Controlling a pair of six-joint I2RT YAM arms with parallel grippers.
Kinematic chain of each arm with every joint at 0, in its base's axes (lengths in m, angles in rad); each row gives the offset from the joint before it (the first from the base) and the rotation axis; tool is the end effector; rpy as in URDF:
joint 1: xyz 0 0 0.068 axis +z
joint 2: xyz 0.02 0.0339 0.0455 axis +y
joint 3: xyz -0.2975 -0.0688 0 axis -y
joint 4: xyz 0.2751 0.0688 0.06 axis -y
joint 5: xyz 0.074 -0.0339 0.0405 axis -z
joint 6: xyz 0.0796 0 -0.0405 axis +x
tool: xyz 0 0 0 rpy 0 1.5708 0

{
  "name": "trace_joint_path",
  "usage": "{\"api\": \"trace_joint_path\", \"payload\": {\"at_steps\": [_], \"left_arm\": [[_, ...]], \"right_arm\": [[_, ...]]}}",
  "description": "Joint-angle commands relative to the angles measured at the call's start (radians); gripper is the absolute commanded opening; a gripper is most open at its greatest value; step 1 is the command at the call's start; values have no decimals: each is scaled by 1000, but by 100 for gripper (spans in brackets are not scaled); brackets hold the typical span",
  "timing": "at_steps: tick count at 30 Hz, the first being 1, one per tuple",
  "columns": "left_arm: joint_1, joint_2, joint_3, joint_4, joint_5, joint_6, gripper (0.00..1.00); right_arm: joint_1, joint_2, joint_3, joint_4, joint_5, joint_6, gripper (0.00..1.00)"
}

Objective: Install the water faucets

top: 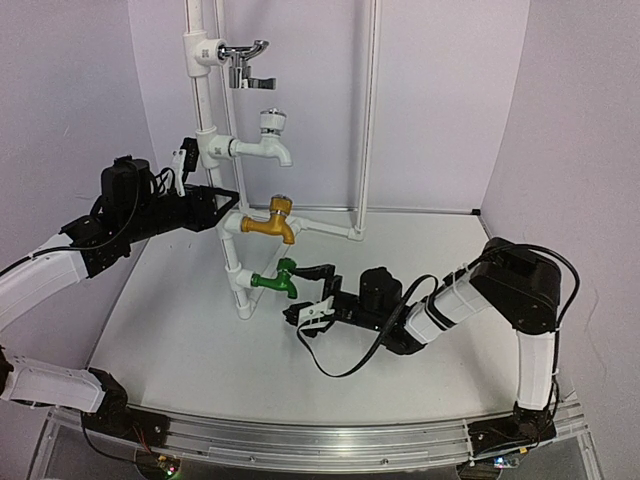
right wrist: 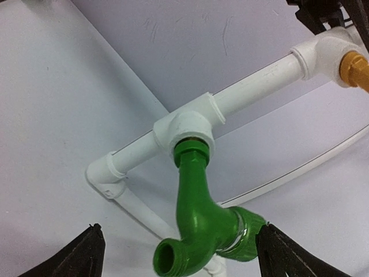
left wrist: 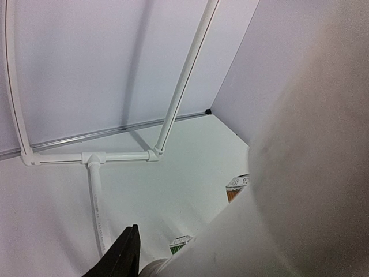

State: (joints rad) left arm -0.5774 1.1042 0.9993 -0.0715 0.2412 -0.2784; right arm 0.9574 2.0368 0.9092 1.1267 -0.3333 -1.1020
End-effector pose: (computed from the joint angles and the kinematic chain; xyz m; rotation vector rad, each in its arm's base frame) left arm 0.2535 -0.1879 0.3835 0.4507 1.7604 -0.8276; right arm 0.2522 0.4035 0.1564 -1.4644 0.5758 0.1483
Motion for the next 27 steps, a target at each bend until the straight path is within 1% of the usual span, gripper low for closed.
{"api": "trace_joint_path", "payload": {"at_steps": [1,5,7,9,11,15,18,21,24,27], "left_arm": [[-27,-9,-5,-62,138,-185,0],[-27,-13,-6,-62,140,-188,0],[-27,-16,-8,-62,136,-188,0],[-27,-18,-8,-63,133,-187,0],[-27,-19,-8,-63,132,-186,0],[-27,-18,-8,-63,133,-183,0],[-27,-16,-9,-63,133,-183,0],[-27,-16,-8,-63,133,-183,0],[-27,-19,-9,-63,132,-185,0],[-27,-19,-9,-63,131,-184,0]], "right_arm": [[9,51,84,100,52,-152,94],[10,112,150,90,118,-204,93],[9,133,173,89,148,-220,91],[9,136,177,69,146,-218,84],[9,119,175,9,140,-178,71],[9,75,147,-48,100,-39,64],[9,44,141,-112,45,136,54],[9,31,147,-153,-12,348,44],[7,25,153,-154,-57,585,32],[2,33,172,-153,-98,847,24]]}}
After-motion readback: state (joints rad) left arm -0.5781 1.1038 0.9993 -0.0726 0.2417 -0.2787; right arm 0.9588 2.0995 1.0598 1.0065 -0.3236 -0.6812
